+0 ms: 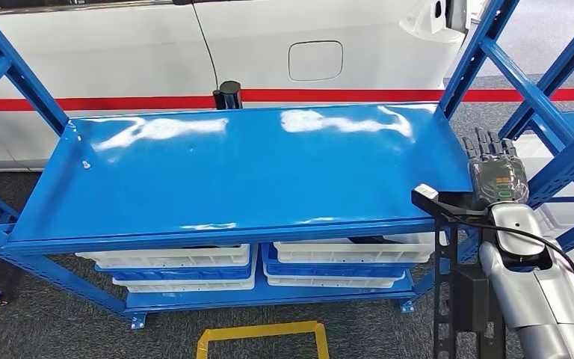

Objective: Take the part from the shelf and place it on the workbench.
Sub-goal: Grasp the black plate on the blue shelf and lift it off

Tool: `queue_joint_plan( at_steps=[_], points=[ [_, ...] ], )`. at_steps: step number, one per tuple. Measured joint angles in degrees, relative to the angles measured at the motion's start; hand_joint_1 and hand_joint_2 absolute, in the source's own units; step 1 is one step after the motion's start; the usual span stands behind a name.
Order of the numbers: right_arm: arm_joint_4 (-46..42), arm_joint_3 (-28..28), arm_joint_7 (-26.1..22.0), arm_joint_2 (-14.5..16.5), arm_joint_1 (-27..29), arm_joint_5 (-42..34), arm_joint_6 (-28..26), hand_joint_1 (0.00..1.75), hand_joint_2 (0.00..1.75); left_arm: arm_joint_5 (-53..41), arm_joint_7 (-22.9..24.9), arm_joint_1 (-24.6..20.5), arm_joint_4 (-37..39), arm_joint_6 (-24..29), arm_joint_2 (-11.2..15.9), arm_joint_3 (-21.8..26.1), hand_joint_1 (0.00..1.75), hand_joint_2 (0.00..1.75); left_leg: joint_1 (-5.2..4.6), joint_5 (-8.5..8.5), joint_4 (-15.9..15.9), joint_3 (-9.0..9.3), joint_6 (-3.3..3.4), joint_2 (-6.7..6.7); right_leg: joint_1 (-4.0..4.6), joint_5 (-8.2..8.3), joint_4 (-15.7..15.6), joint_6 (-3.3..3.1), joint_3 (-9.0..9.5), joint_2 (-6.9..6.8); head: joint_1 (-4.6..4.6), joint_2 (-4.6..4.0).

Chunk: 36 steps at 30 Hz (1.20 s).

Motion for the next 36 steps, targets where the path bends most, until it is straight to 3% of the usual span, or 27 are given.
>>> queue_joint_plan(
  at_steps=[3,4,36],
  points=[
    [0.48,-0.2,-0.04,-0.15,-0.11,-0.09,-0.12,1.59,1.75,0.12,-0.03,-0.02,0.17,0.26,0.18,0.01,0.0,0.0,0.0,0.0,0.0,0.01,0.0,0.01,0.0,0.0,0.0,0.0,0.01,0.0,-0.01,0.0],
    [0.65,-0.21,-0.05,-0.14,-0.16,-0.08,-0.22,1.68,1.75,0.17,-0.03,-0.02,0.2,0.38,0.2,0.01,0.0,0.0,0.0,0.0,0.0,0.01,0.0,0.01,0.0,0.0,0.0,0.0,0.01,0.0,0.0,0.0],
    [4.31,0.62,-0.77,1.3,-2.71,-0.37,-2.98,1.74,1.75,1.25,0.03,0.01,0.37,1.66,0.04,0.02,0.0,0.0,0.01,0.01,0.0,-0.08,0.0,-0.01,0.0,0.0,0.01,0.0,-0.08,0.0,0.0,0.0]
  ],
)
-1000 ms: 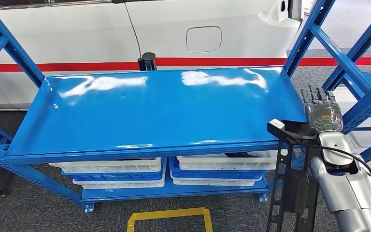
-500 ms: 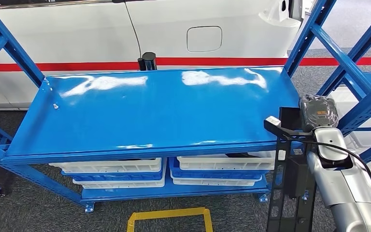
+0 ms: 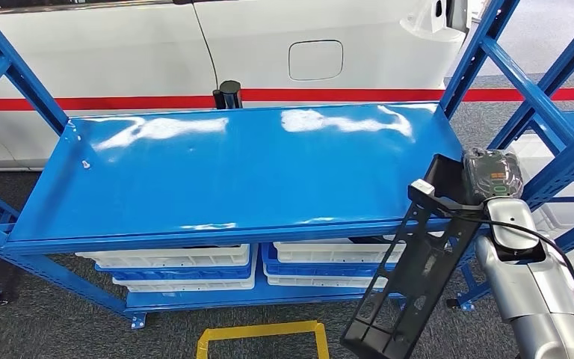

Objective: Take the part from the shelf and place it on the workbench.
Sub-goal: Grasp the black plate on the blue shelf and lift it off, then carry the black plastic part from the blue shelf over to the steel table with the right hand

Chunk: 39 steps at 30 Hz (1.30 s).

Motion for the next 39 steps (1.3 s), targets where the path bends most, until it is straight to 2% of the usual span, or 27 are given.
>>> queue_joint_plan(
  at_steps=[8,12,16,19,23,28,34,38,39],
  points=[
    [-0.64,-0.42,-0.32,-0.05,1.2,-1.82,-2.66,1.75,1.75,-0.25,-0.35,0.01,0.01,-0.17,0.02,0.0,0.0,0.0,0.0,0.0,0.0,0.0,0.0,0.0,0.0,0.0,0.0,0.0,-0.02,0.0,0.01,0.0],
    [-6.57,-1.68,-2.42,-0.08,4.9,-5.34,-10.27,1.75,1.75,-0.26,-1.13,0.01,0.04,-0.16,0.02,0.0,0.0,0.0,0.0,0.0,0.01,-0.09,0.0,-0.01,0.0,0.0,0.0,0.0,-0.11,-0.01,0.01,0.0],
    [-17.1,-3.45,-4.32,-0.58,9.59,-7.3,-19.19,1.75,1.75,-0.21,-2.42,0.02,0.24,-0.38,0.02,0.0,0.0,0.0,0.0,0.0,0.0,-0.24,0.0,-0.02,0.0,0.0,0.0,0.0,-0.26,-0.01,-0.01,0.0],
    [-24.62,-4.89,-5.34,-1.55,11.77,-8.27,-23.75,1.75,1.75,-0.11,-3.37,0.03,0.4,-0.96,0.03,0.0,0.0,0.0,0.0,0.0,0.0,-0.28,0.0,-0.02,0.0,-0.01,0.0,0.0,-0.29,-0.01,0.0,0.0],
    [-31.35,-6.36,-6.16,-2.91,12.82,-9.13,-25.48,1.75,1.75,-0.07,-3.96,0.03,0.62,-1.3,0.08,0.0,0.0,1.75,-0.02,-0.01,0.0,-0.28,0.01,0.0,-0.01,-0.01,0.0,0.0,-0.29,0.0,0.01,0.0],
    [-36.67,-7.56,-7.89,-5.13,13.18,-11.15,-28.94,1.75,1.75,-0.07,-4.4,0.11,0.9,-2.28,0.23,0.0,0.0,1.75,-0.06,-0.01,0.01,-0.3,0.01,-0.02,-0.07,-0.01,0.0,0.01,-0.29,-0.04,-0.01,0.0],
    [-39.01,-8.25,-9.05,-6.51,12.49,-12.98,-29.53,1.75,1.75,-0.07,-4.73,0.14,1.14,-2.98,0.33,0.0,0.0,1.75,-0.06,-0.01,0.01,-0.31,0.01,-0.01,-0.07,-0.01,0.0,0.01,-0.29,-0.03,-0.01,0.0],
    [-41.45,-7.99,-10.96,-7.53,9.34,-13.72,-29.18,1.75,1.75,-0.13,-4.95,0.15,1.8,-3.57,0.48,0.0,0.0,0.0,-0.05,-0.01,0.0,-0.31,0.02,-0.01,-0.07,-0.01,0.0,0.01,-0.29,-0.04,0.0,0.0],
    [-41.95,-7.72,-11.38,-7.63,7.95,-13.62,-28.98,1.75,1.75,-0.27,-5.11,0.16,2.03,-3.63,0.49,-0.01,0.0,0.0,-0.05,0.0,0.0,-0.31,0.01,-0.01,-0.07,-0.01,0.0,0.01,-0.28,-0.04,0.0,0.0]
  ],
)
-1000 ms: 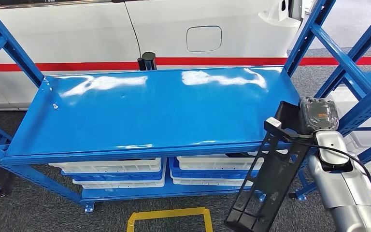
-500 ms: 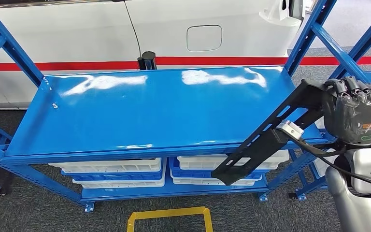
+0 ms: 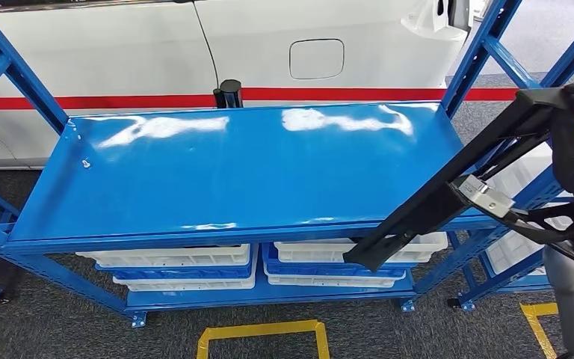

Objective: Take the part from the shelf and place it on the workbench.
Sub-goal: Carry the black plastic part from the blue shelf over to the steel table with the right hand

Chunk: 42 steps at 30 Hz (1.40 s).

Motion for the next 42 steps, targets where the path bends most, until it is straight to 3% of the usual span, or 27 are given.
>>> queue_joint_plan(
  at_steps=[4,7,8,11,12,16,26,31,37,42],
  points=[
    [-0.66,0.91,0.0,-0.44,-2.84,-0.34,0.2,1.75,1.75,-1.16,-2.64,0.08,0.33,0.69,-0.02,-0.46,0.0,0.0,0.0,0.02,0.0,0.0,0.01,-0.04,0.0,0.0,0.0,0.0,0.0,-0.04,-0.01,0.0],
    [-0.83,1.05,0.05,-1.34,-4.28,-2.31,0.1,1.75,1.75,-1.97,-3.46,0.15,0.62,0.95,-0.01,-0.89,0.0,1.31,0.0,0.03,0.0,-0.03,0.02,-0.07,0.0,0.0,0.0,0.01,-0.01,-0.06,-0.01,0.0],
    [-0.84,1.05,0.0,-1.65,-4.86,-2.88,0.11,1.75,1.75,-2.08,-3.67,0.17,0.7,0.74,0.01,-0.98,0.0,1.31,-0.01,0.03,0.0,-0.03,0.02,-0.07,0.0,0.0,0.0,0.01,-0.01,-0.05,-0.01,0.0],
    [-0.84,1.05,-0.48,-2.38,-6.23,-4.11,0.13,1.75,1.75,-1.81,-3.96,0.19,0.97,-0.58,0.04,-1.06,0.0,0.0,-0.01,0.02,0.0,-0.04,0.02,-0.07,0.0,-0.01,0.0,0.01,-0.01,-0.06,0.01,0.0],
    [-0.84,1.05,-0.67,-2.54,-6.55,-4.38,0.13,1.75,1.75,-1.66,-3.99,0.2,1.07,-0.95,0.05,-1.06,0.0,0.0,-0.01,0.02,0.0,-0.04,0.03,-0.07,-0.01,-0.01,0.0,0.02,-0.01,-0.06,0.01,0.0],
    [-0.83,1.05,-1.09,-2.96,-7.1,-4.77,0.09,1.75,1.75,-1.21,-4.44,0.21,1.24,-1.74,0.06,-1.04,0.0,1.75,-0.01,0.02,0.0,-0.04,0.03,-0.07,-0.01,-0.01,0.0,0.02,-0.01,-0.07,0.0,0.0],
    [-0.81,1.23,-1.2,-3.01,-7.12,-4.92,-0.38,1.75,1.75,-0.77,-4.95,0.23,1.62,-1.47,0.08,-1.03,0.0,1.75,0.0,0.03,0.0,-0.05,0.02,-0.07,0.0,-0.01,0.0,0.02,-0.01,-0.07,0.0,0.0],
    [-0.63,1.69,-1.21,-2.37,-7.26,-4.02,-0.36,1.75,1.75,0.42,-7.46,0.12,1.54,0.02,0.05,-0.82,0.0,1.75,0.0,0.03,0.0,-0.06,0.02,-0.07,0.0,-0.01,0.0,0.02,-0.01,-0.07,0.0,0.0],
    [-0.31,2.05,-0.46,-1.91,-7.05,-4.01,-0.77,1.75,1.75,1.53,-8.41,0.01,0.75,-2.99,-0.29,-0.8,0.0,1.75,-0.01,0.03,0.01,-0.02,0.02,-0.08,0.0,-0.01,0.0,0.02,-0.02,-0.07,0.0,0.0],
    [-0.98,-0.74,-4.75,-1.38,-3.59,-8.99,-1.29,1.75,1.75,2.22,-8.94,0.01,0.49,-5.29,-0.34,-0.8,0.0,1.75,-0.01,0.02,0.01,-0.03,0.03,-0.09,0.0,-0.01,0.0,0.02,-0.03,-0.07,-0.01,0.0]
  ],
)
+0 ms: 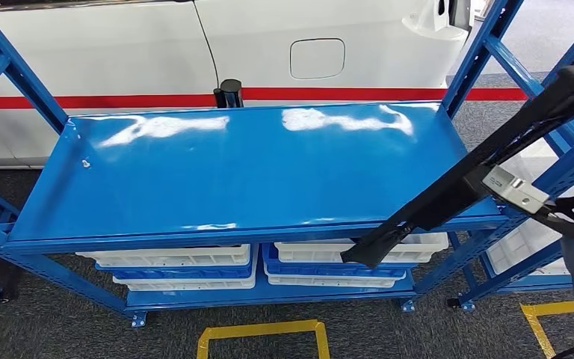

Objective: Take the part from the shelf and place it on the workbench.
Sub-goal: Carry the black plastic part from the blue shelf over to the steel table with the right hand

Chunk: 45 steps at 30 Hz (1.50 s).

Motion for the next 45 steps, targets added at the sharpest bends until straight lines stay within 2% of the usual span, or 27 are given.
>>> queue_joint_plan(
  at_steps=[4,10,14,18,21,23,25,27,28,29,30,31,32,33,34,35,36,38,39,40,42,43,44,45],
  points=[
    [-2.1,-4.61,-9.09,3.12,4.82,-8.51,-0.18,1.75,1.75,0.39,0.53,0.0,-0.03,0.2,-0.07,0.0,0.0,1.75,0.01,-0.01,-0.01,-0.01,0.0,-0.07,0.01,-0.01,0.0,0.0,-0.01,-0.01,0.01,0.0],
    [-6.03,-10.58,-21.77,11.31,14.49,-25.34,-0.28,1.75,1.75,1.77,1.75,-0.01,-0.1,1.51,-0.15,0.34,0.0,1.75,-0.02,-0.03,0.01,-0.04,-0.01,-0.14,-0.04,-0.01,-0.03,0.0,-0.03,-0.03,0.0,0.0],
    [-7.84,-12.21,-24.47,15.9,19.81,-28.2,-0.3,1.75,1.75,2.74,1.96,-0.05,-0.6,2.25,-0.2,0.82,0.0,1.75,-0.11,-0.04,0.05,-0.03,0.01,-0.15,-0.15,0.01,-0.04,0.03,-0.02,-0.03,0.02,0.0],
    [-9.06,-12.85,-24.56,20.14,24.56,-27.55,-0.3,1.75,1.75,3.58,3.01,-0.03,-1.43,2.73,-0.2,1.5,0.0,1.75,-0.33,-0.11,0.27,-0.1,0.18,-0.15,-0.38,0.12,-0.05,0.21,-0.01,-0.02,-0.01,0.0],
    [-9.56,-13.12,-24.0,21.96,26.54,-27.27,-0.3,1.75,1.75,3.97,3.29,-0.03,-1.97,2.82,-0.19,1.8,0.0,1.75,-0.53,0.04,0.48,-0.21,0.63,-0.14,-0.53,0.47,-0.19,0.72,0.05,-0.02,-0.03,0.0],
    [-9.92,-13.47,-23.59,22.57,27.19,-27.2,-0.3,1.75,1.75,4.04,3.4,-0.07,-2.23,2.85,-0.3,1.85,0.0,1.75,-0.25,0.88,-0.1,-0.07,1.31,0.04,-0.55,0.35,-0.06,1.14,-0.18,0.0,-0.04,0.0],
    [-10.11,-13.82,-23.19,22.87,27.5,-27.12,-0.31,1.75,1.75,4.05,3.64,-0.1,-2.5,2.86,-0.48,1.85,0.0,1.75,0.19,1.87,-0.79,-0.15,2.05,0.33,-0.47,-2.14,3.4,0.79,-1.76,0.02,0.16,0.0],
    [-10.12,-14.03,-22.97,23.12,27.74,-27.08,-0.31,1.75,1.75,4.05,3.83,-0.05,-2.66,2.84,-0.65,1.86,0.0,1.75,0.21,2.41,-0.83,-0.72,2.33,0.49,-0.4,-5.99,10.92,0.28,-4.56,0.02,0.34,0.0],
    [-10.12,-14.08,-22.91,23.25,27.89,-27.04,-0.31,1.75,1.75,4.05,3.85,-0.03,-2.67,2.8,-0.73,1.86,0.0,1.75,0.18,2.59,-0.82,-1.02,2.28,0.52,-0.39,-7.24,14.15,0.33,-5.56,0.02,0.36,0.0],
    [-10.11,-14.13,-22.85,23.39,28.03,-26.93,-0.31,1.75,1.75,4.04,3.85,-0.02,-2.68,2.73,-0.8,1.86,0.0,1.75,0.16,2.76,-0.81,-1.26,2.18,0.54,-0.4,-7.78,15.79,0.58,-5.77,0.01,0.35,0.0],
    [-10.11,-14.16,-22.78,23.54,28.11,-26.79,-0.31,1.75,1.75,4.02,3.85,-0.02,-2.69,2.62,-0.85,1.86,0.0,1.75,0.19,2.91,-0.79,-1.43,2.03,0.53,-0.43,-7.42,15.11,1.01,-4.81,0.0,0.36,0.0],
    [-10.11,-14.19,-22.72,23.68,28.14,-26.62,-0.31,1.75,1.75,3.99,3.85,-0.02,-2.69,2.49,-0.91,1.86,0.0,1.75,0.27,3.02,-0.73,-1.54,1.86,0.52,-0.46,-6.34,12.08,1.53,-2.69,-0.01,0.36,0.0],
    [-10.11,-14.23,-22.68,23.8,28.13,-26.39,-0.31,1.75,1.75,3.94,3.85,-0.02,-2.7,2.36,-0.96,1.86,0.0,1.75,0.35,3.09,-0.59,-1.64,1.67,0.51,-0.5,-5.21,7.69,1.94,0.02,-0.02,0.39,0.0],
    [-10.11,-14.27,-22.63,23.9,28.09,-26.14,-0.31,1.75,1.75,3.89,3.85,-0.03,-2.73,2.26,-1.0,1.86,0.0,1.75,0.35,3.14,-0.38,-1.89,1.38,0.46,-0.4,-4.29,3.73,2.02,2.53,0.03,0.43,0.0],
    [-10.12,-14.36,-22.59,24.0,28.07,-25.9,-0.31,1.75,1.75,3.81,3.84,-0.05,-2.77,2.2,-1.03,1.85,0.0,1.75,0.28,3.22,-0.18,-2.09,1.06,0.42,-0.26,-3.72,0.89,1.87,4.19,0.11,0.43,0.0],
    [-10.13,-14.47,-22.53,24.08,28.03,-25.66,-0.31,1.75,1.75,3.7,3.84,-0.06,-2.82,2.17,-1.04,1.85,0.0,1.75,0.17,3.3,0.03,-2.33,0.74,0.37,-0.11,-3.66,-0.44,1.48,4.87,0.2,0.46,0.0],
    [-10.14,-14.58,-22.45,24.15,28.0,-25.5,-0.31,1.75,1.75,3.62,3.84,-0.06,-2.87,2.16,-1.05,1.84,0.0,1.75,0.07,3.43,0.16,-2.57,0.42,0.31,0.04,-3.62,-0.55,1.03,4.84,0.29,0.4,0.0],
    [-10.15,-14.77,-22.36,24.27,27.93,-25.27,-0.31,1.75,1.75,3.5,3.85,-0.03,-2.97,2.14,-1.03,1.84,0.0,1.75,0.17,3.34,0.54,-2.98,-0.1,0.15,-0.28,-3.32,-0.69,0.1,4.22,0.25,0.23,0.0],
    [-10.15,-14.81,-22.35,24.32,27.89,-25.2,-0.31,1.75,1.75,3.49,3.85,-0.02,-3.03,2.14,-1.02,1.84,0.0,1.75,0.31,2.4,1.36,-3.44,-0.44,0.04,-0.46,-3.0,-0.73,-0.53,3.89,0.17,0.11,0.0],
    [-10.16,-14.85,-22.35,24.37,27.84,-25.13,-0.31,1.75,1.75,3.47,3.85,-0.01,-3.09,2.14,-1.03,1.84,0.0,1.75,0.47,0.64,3.14,-4.22,-0.8,-0.06,-0.63,-2.61,-0.8,-1.19,3.47,0.08,0.03,0.0],
    [-10.17,-14.92,-22.35,24.46,27.8,-25.07,-0.31,1.75,1.75,3.45,3.86,-0.01,-3.13,2.14,-1.07,1.84,0.0,1.75,0.79,-4.47,9.85,-6.7,-1.48,-0.16,-0.53,-1.8,-0.77,-2.14,2.42,-0.06,-0.06,0.0],
    [-10.17,-14.95,-22.35,24.52,27.81,-25.05,-0.31,1.75,1.75,3.44,3.87,0.0,-3.13,2.14,-1.09,1.84,0.0,1.75,0.96,-6.42,13.51,-7.87,-1.72,-0.16,-0.45,-1.38,-0.73,-2.28,1.81,-0.11,-0.07,0.0],
    [-10.17,-14.97,-22.35,24.57,27.82,-25.04,-0.31,1.75,1.75,3.44,3.87,0.0,-3.13,2.14,-1.09,1.84,0.0,1.75,1.13,-7.27,15.98,-8.41,-1.89,-0.16,-0.4,-0.95,-0.69,-2.29,1.23,-0.14,-0.06,0.0],
    [-10.17,-15.0,-22.35,24.63,27.82,-25.04,-0.31,1.75,1.75,3.44,3.87,0.0,-3.13,2.14,-1.09,1.84,0.0,1.75,1.29,-6.86,16.51,-8.0,-1.99,-0.16,-0.38,-0.55,-0.66,-2.2,0.7,-0.15,-0.07,0.0]
  ],
)
